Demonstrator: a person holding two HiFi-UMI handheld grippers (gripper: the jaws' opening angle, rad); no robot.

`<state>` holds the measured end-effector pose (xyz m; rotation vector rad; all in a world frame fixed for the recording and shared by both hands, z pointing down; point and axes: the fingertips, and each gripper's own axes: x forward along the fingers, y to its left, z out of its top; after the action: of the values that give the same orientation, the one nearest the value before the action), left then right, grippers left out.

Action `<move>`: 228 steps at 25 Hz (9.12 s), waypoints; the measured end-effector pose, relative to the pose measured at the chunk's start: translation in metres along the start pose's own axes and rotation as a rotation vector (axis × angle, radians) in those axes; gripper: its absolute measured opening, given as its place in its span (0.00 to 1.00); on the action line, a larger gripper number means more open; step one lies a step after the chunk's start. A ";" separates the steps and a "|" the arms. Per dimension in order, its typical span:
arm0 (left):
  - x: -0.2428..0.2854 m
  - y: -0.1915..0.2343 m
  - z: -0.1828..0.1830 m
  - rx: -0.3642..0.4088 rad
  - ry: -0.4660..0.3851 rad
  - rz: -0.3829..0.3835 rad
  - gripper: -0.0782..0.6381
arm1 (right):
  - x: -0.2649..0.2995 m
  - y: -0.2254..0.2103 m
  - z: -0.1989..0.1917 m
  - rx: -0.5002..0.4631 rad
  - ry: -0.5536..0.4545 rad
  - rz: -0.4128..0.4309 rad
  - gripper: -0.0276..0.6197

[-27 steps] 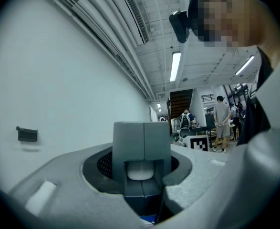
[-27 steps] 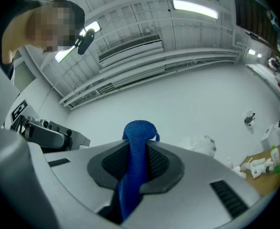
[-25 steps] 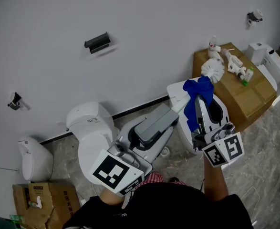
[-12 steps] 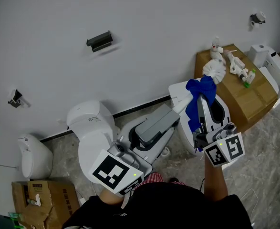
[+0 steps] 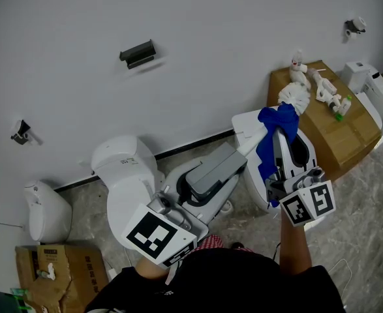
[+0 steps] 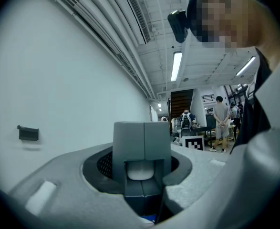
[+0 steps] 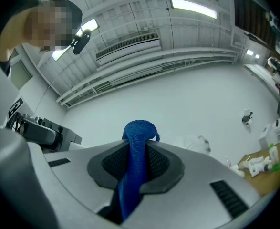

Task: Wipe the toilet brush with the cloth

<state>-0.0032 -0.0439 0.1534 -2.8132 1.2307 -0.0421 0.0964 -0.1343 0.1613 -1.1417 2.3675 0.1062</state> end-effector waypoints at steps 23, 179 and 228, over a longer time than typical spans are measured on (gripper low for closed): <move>-0.003 -0.004 0.005 -0.007 -0.001 -0.040 0.34 | -0.001 -0.034 0.005 -0.052 0.013 -0.089 0.14; 0.006 -0.001 -0.004 -0.033 0.034 -0.041 0.34 | -0.015 0.050 -0.036 0.130 0.074 0.247 0.15; -0.009 -0.009 -0.010 -0.015 0.042 -0.150 0.34 | -0.028 0.006 -0.032 0.143 0.066 0.059 0.14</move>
<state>-0.0035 -0.0322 0.1636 -2.9259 1.0295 -0.1009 0.0930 -0.1194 0.2018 -1.0220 2.4238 -0.0806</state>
